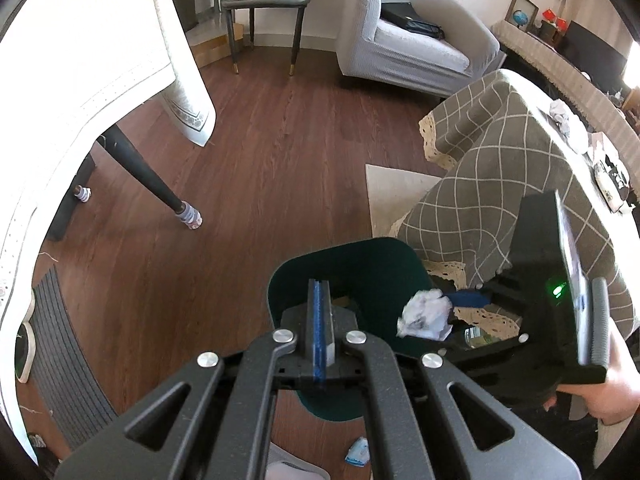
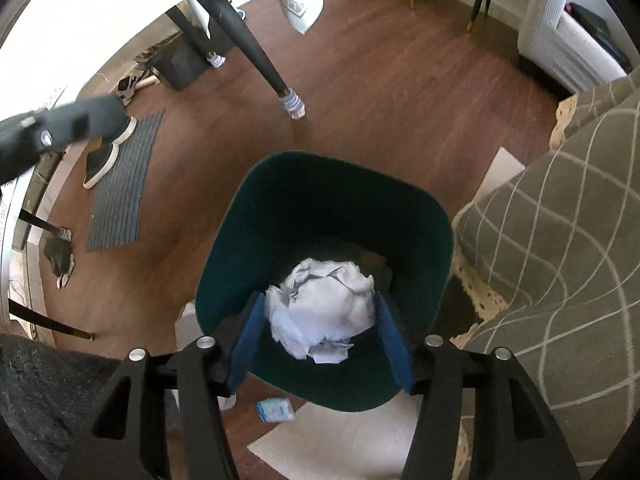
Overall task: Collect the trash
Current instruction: 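Carry the foil ball and wipes pack to the green bin and release them, then return both grippers to the table and grasp the black snack bag with the left gripper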
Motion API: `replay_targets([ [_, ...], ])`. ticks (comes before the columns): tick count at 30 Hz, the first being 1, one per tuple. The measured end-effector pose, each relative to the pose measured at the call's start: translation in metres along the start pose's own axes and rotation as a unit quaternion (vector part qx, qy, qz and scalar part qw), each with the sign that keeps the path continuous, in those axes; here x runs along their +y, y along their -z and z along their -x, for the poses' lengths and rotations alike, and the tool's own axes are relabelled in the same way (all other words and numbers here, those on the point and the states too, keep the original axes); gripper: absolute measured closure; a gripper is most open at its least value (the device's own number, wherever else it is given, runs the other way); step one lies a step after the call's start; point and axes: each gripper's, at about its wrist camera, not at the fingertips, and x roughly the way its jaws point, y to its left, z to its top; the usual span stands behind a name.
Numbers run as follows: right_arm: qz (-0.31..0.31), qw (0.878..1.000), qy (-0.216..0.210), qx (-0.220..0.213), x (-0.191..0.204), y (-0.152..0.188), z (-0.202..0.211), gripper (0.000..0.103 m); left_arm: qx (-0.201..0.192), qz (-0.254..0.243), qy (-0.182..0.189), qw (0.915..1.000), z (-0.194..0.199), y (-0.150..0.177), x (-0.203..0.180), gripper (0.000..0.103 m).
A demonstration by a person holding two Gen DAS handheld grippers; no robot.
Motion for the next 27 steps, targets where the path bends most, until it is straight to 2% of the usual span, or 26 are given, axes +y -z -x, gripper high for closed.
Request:
replay_targets([
  [6,0.0,0.999,-0.009,-0.033,0.003,-0.001,0.023,0.046,-0.013,0.006,-0.003,0.9999,0.007,-0.008,0.002,0.103],
  [13,0.017,0.993,-0.018,-0.115,0.006,-0.006,0.094,0.046,-0.05,0.014,-0.005,0.9986,0.026,-0.026,-0.007,0.103],
  [16,0.019,0.988,-0.012,-0.15,-0.001,-0.003,0.127,0.046,-0.083,0.005,0.0,0.9965,0.045,-0.036,-0.02,0.103],
  [17,0.018,0.986,-0.008,-0.164,-0.005,0.0,0.14,0.046,-0.092,0.004,0.002,0.9958,0.05,-0.039,-0.025,0.101],
  [20,0.013,0.981,0.005,-0.194,-0.02,0.01,0.169,0.046,-0.119,-0.004,0.018,0.9928,0.062,-0.046,-0.042,0.086],
  [22,0.008,0.978,0.016,-0.21,-0.032,0.018,0.186,0.046,-0.133,-0.014,0.032,0.9905,0.067,-0.051,-0.058,0.082],
  [27,-0.018,0.969,0.037,-0.242,-0.067,0.045,0.222,0.046,-0.149,-0.042,0.064,0.9859,0.066,-0.056,-0.099,0.067],
])
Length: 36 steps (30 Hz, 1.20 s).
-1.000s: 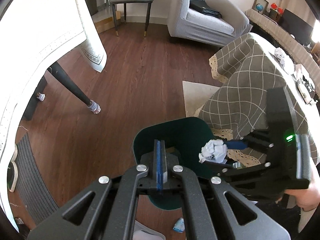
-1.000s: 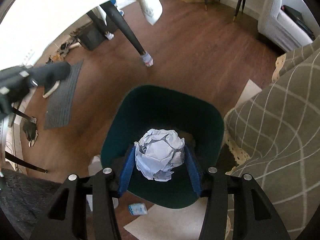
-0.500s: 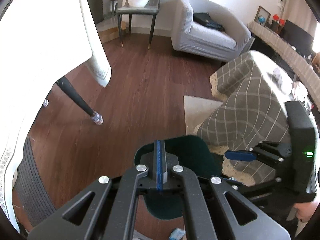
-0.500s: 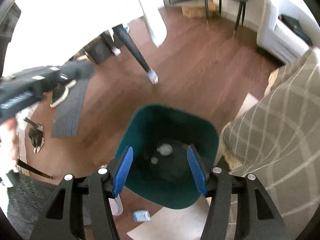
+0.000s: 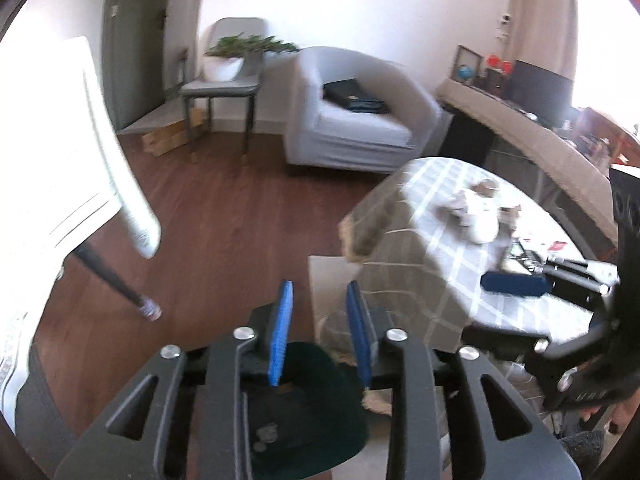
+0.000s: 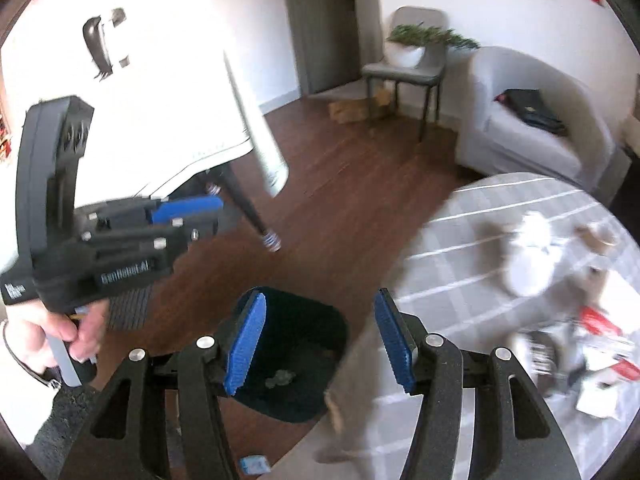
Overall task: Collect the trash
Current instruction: 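Return both grippers to the table and grasp the black snack bag with the left gripper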
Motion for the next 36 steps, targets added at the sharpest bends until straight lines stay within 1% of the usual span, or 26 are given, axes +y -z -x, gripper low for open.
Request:
replay_targets([
  [1,-0.007,1.0,0.004,-0.006,-0.009,0.002,0.007,0.046,-0.001,-0.005,0.006,1.0,-0.003,0.0,-0.008,0.065],
  [3,-0.02,1.0,0.013,-0.018,-0.025,0.006,0.02,0.046,-0.006,-0.016,0.021,0.9996,-0.007,-0.003,-0.027,0.056],
  [4,-0.028,0.999,0.018,-0.024,-0.034,0.008,0.028,0.046,-0.008,-0.019,0.024,0.9995,-0.008,-0.003,-0.032,0.055],
  [5,-0.034,0.999,0.025,-0.029,-0.043,0.011,0.034,0.046,-0.011,-0.023,0.03,0.9992,-0.01,-0.004,-0.041,0.051],
  [6,-0.039,0.998,0.033,-0.033,-0.049,0.014,0.039,0.046,-0.014,-0.027,0.037,0.9989,-0.012,-0.005,-0.048,0.046],
  [7,-0.044,0.997,0.043,-0.038,-0.057,0.016,0.044,0.046,-0.016,-0.031,0.044,0.9984,-0.014,-0.005,-0.055,0.045],
  [9,-0.054,0.996,0.055,-0.042,-0.071,0.019,0.047,0.046,-0.017,-0.043,0.057,0.9973,-0.018,-0.006,-0.073,0.038],
  [15,-0.083,0.993,0.075,-0.048,-0.107,0.037,0.069,0.045,-0.019,-0.082,0.087,0.9927,-0.031,-0.006,-0.118,0.025],
  [17,-0.093,0.991,0.08,-0.052,-0.116,0.043,0.074,0.042,-0.014,-0.093,0.098,0.9908,-0.04,-0.007,-0.132,0.021],
  [20,-0.109,0.989,0.083,-0.058,-0.133,0.049,0.084,0.04,0.0,-0.11,0.109,0.9879,-0.052,-0.004,-0.151,0.019],
  [22,-0.121,0.987,0.086,-0.061,-0.145,0.055,0.09,0.034,0.011,-0.124,0.115,0.9855,-0.061,-0.002,-0.162,0.017],
  [23,-0.125,0.987,0.085,-0.061,-0.15,0.058,0.091,0.034,0.016,-0.133,0.115,0.9843,-0.066,-0.002,-0.167,0.017],
  [26,-0.146,0.984,0.086,-0.06,-0.168,0.068,0.096,0.032,0.03,-0.147,0.126,0.9807,-0.078,-0.001,-0.177,0.015],
  [28,-0.155,0.983,0.085,-0.059,-0.173,0.075,0.099,0.029,0.035,-0.16,0.129,0.9781,-0.084,0.0,-0.184,0.015],
  [36,-0.197,0.976,0.076,-0.062,-0.203,0.098,0.112,0.02,0.05,-0.183,0.136,0.9723,-0.106,0.0,-0.202,0.015],
])
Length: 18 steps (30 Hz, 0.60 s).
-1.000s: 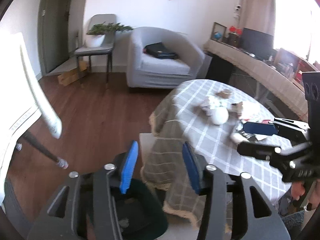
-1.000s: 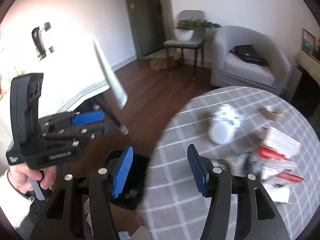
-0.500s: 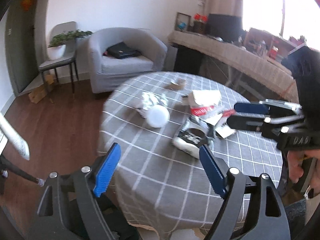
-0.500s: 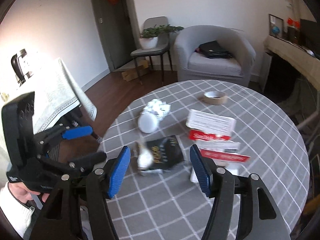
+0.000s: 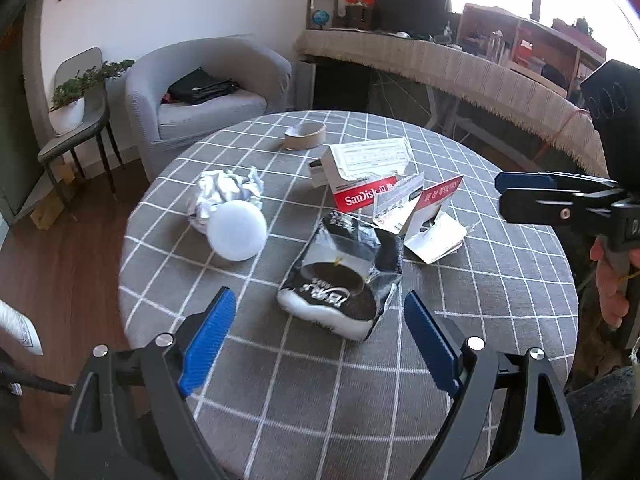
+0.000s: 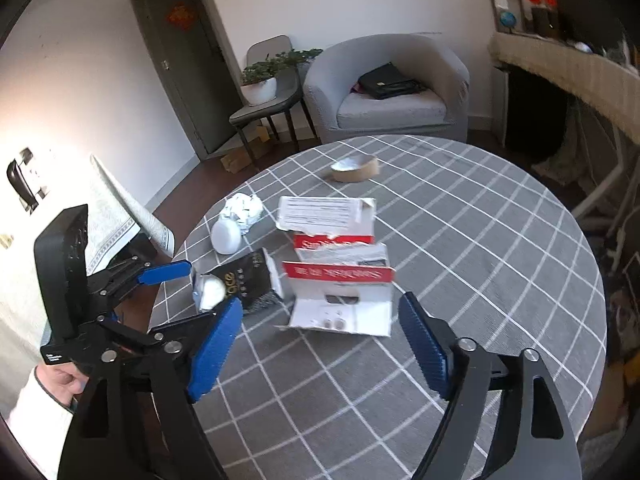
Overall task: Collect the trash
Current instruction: 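Return both grippers to the table and grasp the black snack bag with the left gripper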
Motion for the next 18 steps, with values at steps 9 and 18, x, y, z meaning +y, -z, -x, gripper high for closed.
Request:
replay_targets([
  [9,-0.034,0.999,0.0,0.016,-0.025,0.009,-0.005,0.019,0.021,-0.005,0.0,0.9998,-0.024,-0.004,-0.007,0.015],
  [18,-0.036,0.998,0.006,0.046,-0.033,0.016,-0.022,0.014,0.018,0.003,0.013,0.9997,-0.033,-0.011,-0.01,0.027],
])
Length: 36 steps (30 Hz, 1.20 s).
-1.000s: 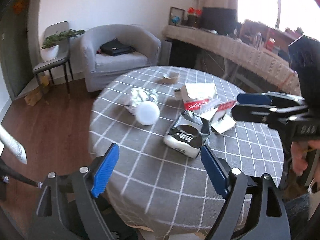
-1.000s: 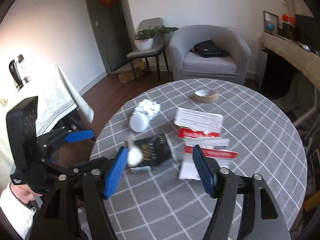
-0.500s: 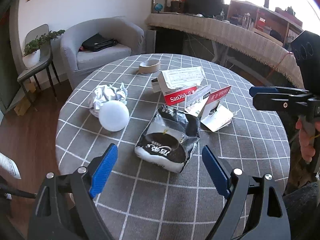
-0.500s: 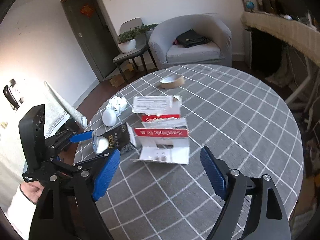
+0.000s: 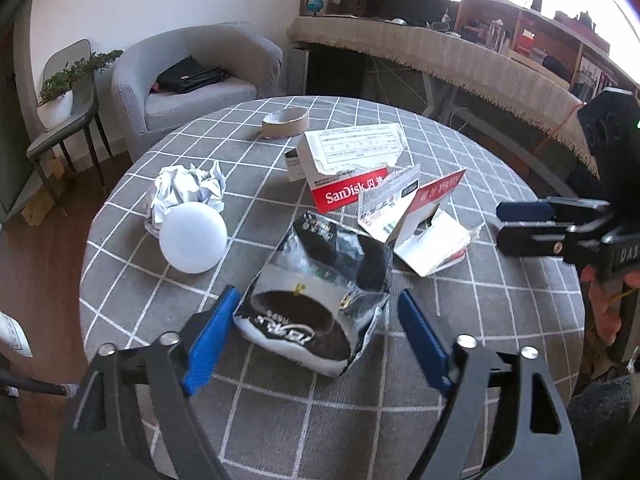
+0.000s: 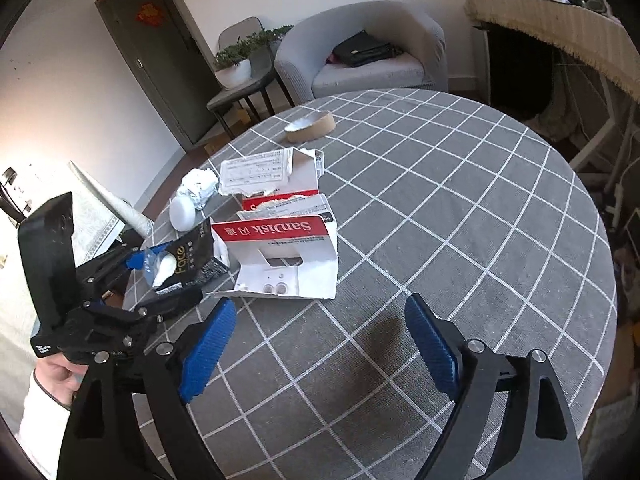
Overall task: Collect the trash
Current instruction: 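Return both grippers to the table and grasp the black snack bag with the left gripper, then grasp the red-and-white SanDisk box with the right gripper while the left gripper lifts the snack bag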
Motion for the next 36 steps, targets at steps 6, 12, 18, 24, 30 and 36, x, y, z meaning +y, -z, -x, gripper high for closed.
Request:
replay_targets([
  [6,0.005,1.0,0.006,0.003,0.005,-0.002,-0.007,0.014,-0.009,-0.007,-0.007,0.9999,0.001,0.001,-0.005,0.041],
  [12,0.014,1.0,0.024,-0.001,0.011,-0.004,-0.01,0.013,-0.014,-0.005,-0.008,0.9999,0.008,0.004,-0.009,0.045],
  [18,0.019,0.999,0.041,-0.005,0.022,-0.01,-0.018,0.013,-0.02,0.022,-0.009,0.9995,0.019,0.01,-0.005,0.06],
  [24,0.033,0.998,0.061,-0.008,0.037,-0.016,-0.027,0.013,-0.023,0.043,-0.008,0.9988,0.028,0.016,0.006,0.066],
  [30,0.022,0.998,0.046,-0.037,0.042,-0.026,-0.014,0.013,-0.022,0.049,0.0,0.9986,0.032,0.021,0.012,0.083],
  [36,0.006,0.998,0.055,-0.025,0.042,-0.028,-0.028,0.011,-0.024,0.058,0.005,0.998,0.04,0.026,0.019,0.087],
])
